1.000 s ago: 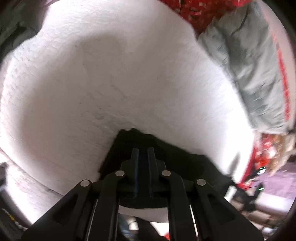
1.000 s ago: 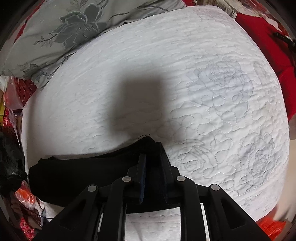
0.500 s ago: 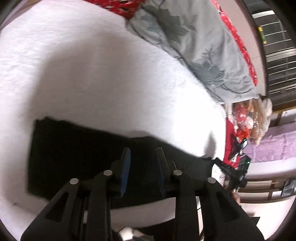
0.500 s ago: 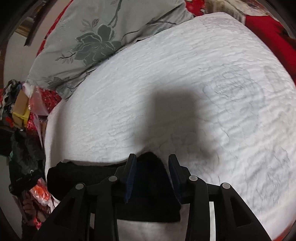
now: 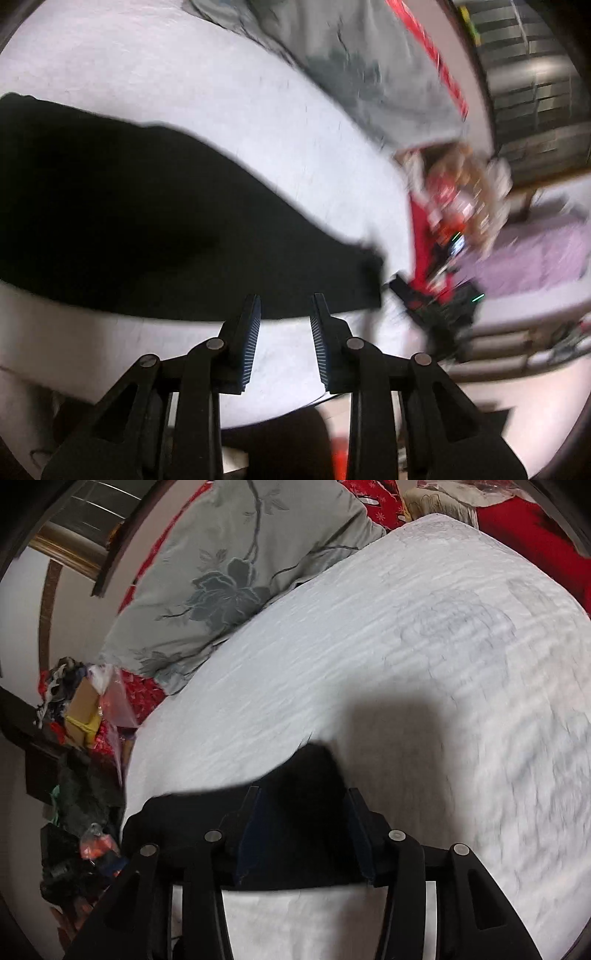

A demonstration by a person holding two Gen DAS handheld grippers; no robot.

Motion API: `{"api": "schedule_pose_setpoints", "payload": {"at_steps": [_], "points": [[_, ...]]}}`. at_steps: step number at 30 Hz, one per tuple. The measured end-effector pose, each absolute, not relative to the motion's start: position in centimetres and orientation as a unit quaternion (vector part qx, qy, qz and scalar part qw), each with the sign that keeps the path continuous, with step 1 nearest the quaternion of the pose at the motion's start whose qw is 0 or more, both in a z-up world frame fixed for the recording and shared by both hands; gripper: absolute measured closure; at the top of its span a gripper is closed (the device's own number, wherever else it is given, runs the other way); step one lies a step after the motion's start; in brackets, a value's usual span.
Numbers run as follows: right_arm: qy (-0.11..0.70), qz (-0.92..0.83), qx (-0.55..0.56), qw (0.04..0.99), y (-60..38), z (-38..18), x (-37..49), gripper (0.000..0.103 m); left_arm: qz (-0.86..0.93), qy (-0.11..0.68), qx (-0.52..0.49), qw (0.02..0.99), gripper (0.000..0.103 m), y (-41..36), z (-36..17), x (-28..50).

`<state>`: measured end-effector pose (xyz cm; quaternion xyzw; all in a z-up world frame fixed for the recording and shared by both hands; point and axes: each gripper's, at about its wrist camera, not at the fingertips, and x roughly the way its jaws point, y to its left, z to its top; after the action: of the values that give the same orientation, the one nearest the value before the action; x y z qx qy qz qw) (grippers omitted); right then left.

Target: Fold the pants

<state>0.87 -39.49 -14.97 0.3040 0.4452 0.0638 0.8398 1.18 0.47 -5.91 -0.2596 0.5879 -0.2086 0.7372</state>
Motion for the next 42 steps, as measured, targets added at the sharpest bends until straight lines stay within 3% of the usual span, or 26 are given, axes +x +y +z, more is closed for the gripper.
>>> {"api": "schedule_pose_setpoints", "payload": {"at_steps": [5,13,17,28,37,39,42], "points": [[0.437,0.063,0.313,0.841,-39.7,-13.9,-3.2,0.051,-0.179,0.574,-0.259,0.756,0.078,3.4,-4.5,-0.5],[0.445,0.066,0.294,0.843,-39.0,-13.2,-2.3,0.046,-0.086,0.565,-0.246,0.783,0.077,17.9,-2.1,4.4],[0.451,0.049,0.291,0.842,-39.1,-13.2,0.7,0.046,-0.076,0.577,-0.244,0.776,0.062,21.9,-2.3,7.9],[0.461,0.018,0.273,0.844,-39.7,-13.9,3.5,0.046,-0.094,0.636,-0.118,0.757,0.062,18.5,-6.4,11.2],[0.464,0.049,0.274,0.841,-39.6,-14.3,4.9,0.046,-0.090,0.629,-0.157,0.756,0.062,19.3,-7.1,12.0],[0.474,0.051,0.248,0.843,-38.6,-14.6,5.5,0.049,-0.087,0.633,-0.171,0.750,0.062,19.3,-7.4,12.4],[0.486,0.056,0.224,0.843,-37.4,-15.0,6.1,0.063,-0.083,0.638,-0.199,0.739,0.062,19.4,-8.3,12.6]]}}
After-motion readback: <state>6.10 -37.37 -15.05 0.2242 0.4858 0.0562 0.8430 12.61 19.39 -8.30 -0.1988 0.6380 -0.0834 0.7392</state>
